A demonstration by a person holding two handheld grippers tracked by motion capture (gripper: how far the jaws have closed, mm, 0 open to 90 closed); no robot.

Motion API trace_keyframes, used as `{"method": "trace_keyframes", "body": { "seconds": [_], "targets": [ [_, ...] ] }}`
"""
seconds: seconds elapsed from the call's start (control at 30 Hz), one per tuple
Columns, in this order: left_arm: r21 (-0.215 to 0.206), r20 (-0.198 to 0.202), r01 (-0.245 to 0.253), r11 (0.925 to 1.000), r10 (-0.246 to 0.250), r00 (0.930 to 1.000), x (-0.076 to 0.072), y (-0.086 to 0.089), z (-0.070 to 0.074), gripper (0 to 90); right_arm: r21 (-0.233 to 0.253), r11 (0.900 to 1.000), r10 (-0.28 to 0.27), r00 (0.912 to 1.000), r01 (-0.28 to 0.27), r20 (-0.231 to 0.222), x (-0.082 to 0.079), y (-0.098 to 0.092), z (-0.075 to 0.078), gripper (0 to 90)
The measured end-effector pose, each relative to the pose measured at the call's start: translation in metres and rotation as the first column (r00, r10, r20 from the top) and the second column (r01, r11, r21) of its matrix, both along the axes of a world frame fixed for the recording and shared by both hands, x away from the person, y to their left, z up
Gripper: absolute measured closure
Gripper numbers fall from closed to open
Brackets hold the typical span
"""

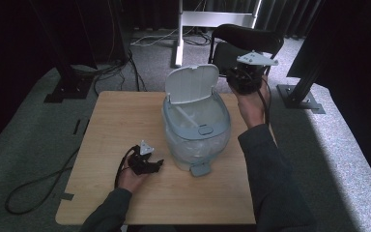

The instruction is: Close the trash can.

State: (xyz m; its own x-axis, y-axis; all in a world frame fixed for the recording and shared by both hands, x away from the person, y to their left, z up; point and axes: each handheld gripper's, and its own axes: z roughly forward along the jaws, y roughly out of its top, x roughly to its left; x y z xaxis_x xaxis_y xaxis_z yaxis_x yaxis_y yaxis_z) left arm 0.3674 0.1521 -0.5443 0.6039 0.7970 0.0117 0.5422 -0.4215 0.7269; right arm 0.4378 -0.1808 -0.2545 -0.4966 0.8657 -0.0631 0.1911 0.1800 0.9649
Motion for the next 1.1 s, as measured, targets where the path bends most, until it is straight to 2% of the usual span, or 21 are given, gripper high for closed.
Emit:
{"method": "trace_keyframes", "body": {
  "seconds": [0.5, 0.77, 1.1],
  "targets": [
    [0.001, 0.000, 0.000, 1.0000, 0.000, 1.0000, 0.000, 0.000, 0.000, 30.2, 0.026, 1.000, -0.011, 0.9999, 0.011, -0.002, 0.010, 0.013, 0.008, 89.7],
    [0.001, 0.000, 0.000, 1.0000, 0.000, 1.0000, 0.000, 0.000, 0.000, 30.1, 0.129, 0.991, 0.036, 0.9987, -0.031, -0.037, 0.013, 0.014, 0.012, 89.7],
    [0.000, 0.000, 0.000, 1.0000, 0.000, 1.0000, 0.000, 0.000, 0.000, 30.2, 0.117, 0.991, 0.064, 0.9966, -0.058, -0.051, 0.009, 0.011, 0.015, 89.9]
  ]
}}
